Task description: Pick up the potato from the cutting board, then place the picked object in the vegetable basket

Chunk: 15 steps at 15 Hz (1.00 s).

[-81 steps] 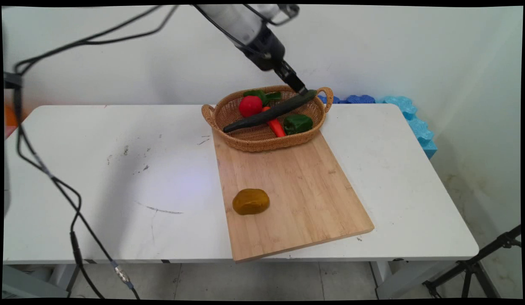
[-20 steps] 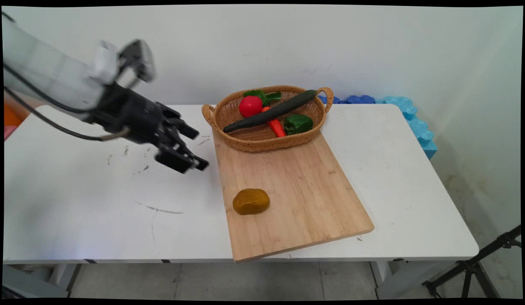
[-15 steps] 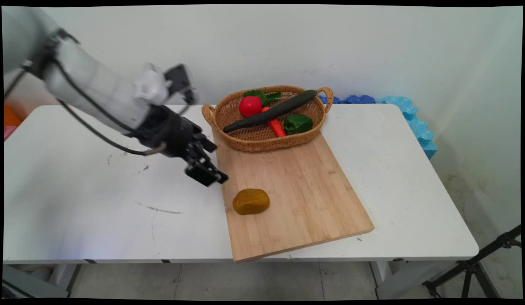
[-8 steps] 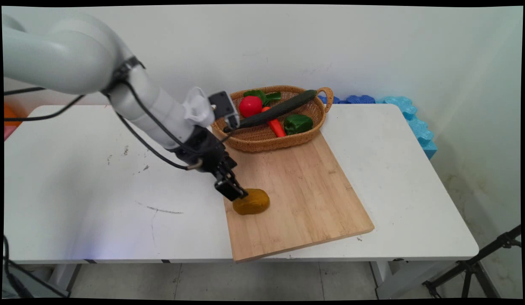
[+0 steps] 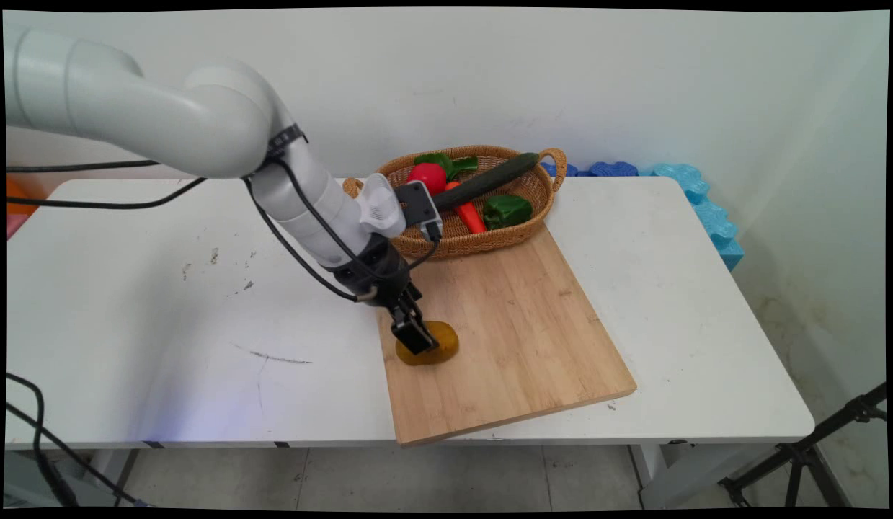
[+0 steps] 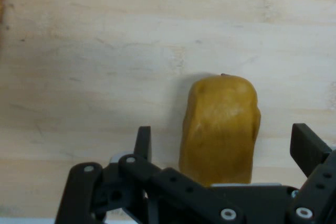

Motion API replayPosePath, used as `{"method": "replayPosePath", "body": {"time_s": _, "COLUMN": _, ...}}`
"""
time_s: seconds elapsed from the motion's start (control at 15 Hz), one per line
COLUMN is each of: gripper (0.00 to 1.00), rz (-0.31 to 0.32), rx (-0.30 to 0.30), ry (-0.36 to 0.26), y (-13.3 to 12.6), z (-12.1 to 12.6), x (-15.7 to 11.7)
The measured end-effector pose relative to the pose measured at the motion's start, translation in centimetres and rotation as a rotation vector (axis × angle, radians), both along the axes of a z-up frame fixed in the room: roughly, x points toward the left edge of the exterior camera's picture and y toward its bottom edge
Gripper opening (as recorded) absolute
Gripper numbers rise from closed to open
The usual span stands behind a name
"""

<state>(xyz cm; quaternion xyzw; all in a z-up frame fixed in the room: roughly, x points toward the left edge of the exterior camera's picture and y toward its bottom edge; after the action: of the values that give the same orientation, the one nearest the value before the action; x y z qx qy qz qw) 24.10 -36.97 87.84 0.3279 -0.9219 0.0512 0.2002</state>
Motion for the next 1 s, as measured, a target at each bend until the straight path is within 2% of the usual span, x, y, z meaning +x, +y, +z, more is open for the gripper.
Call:
{"method": "replayPosePath", "body": {"time_s": 0.27, "gripper": 1.0, "rz": -0.015, "rx": 0.014, "ry": -0.012, "y": -0.8, "z": -1.0, "x": -0.7}}
{"method": "replayPosePath", "body": {"time_s": 0.33, "gripper": 0.0, "rz": -0.017, "rx": 0.017, "ry": -0.014, "y": -0.9, "z": -1.3, "x": -0.9}}
{"method": "replayPosePath", "body": {"time_s": 0.73, "gripper": 0.0, "rz": -0.045, "rx": 0.031, "ry": -0.018, "y": -1.4, "z": -1.9, "x": -1.4}}
{"method": "replayPosePath", "body": {"time_s": 1.0, "gripper": 0.0, "rz": -0.062, "rx": 0.023, "ry": -0.01, "y": -1.8, "z": -1.1, "x": -1.8}}
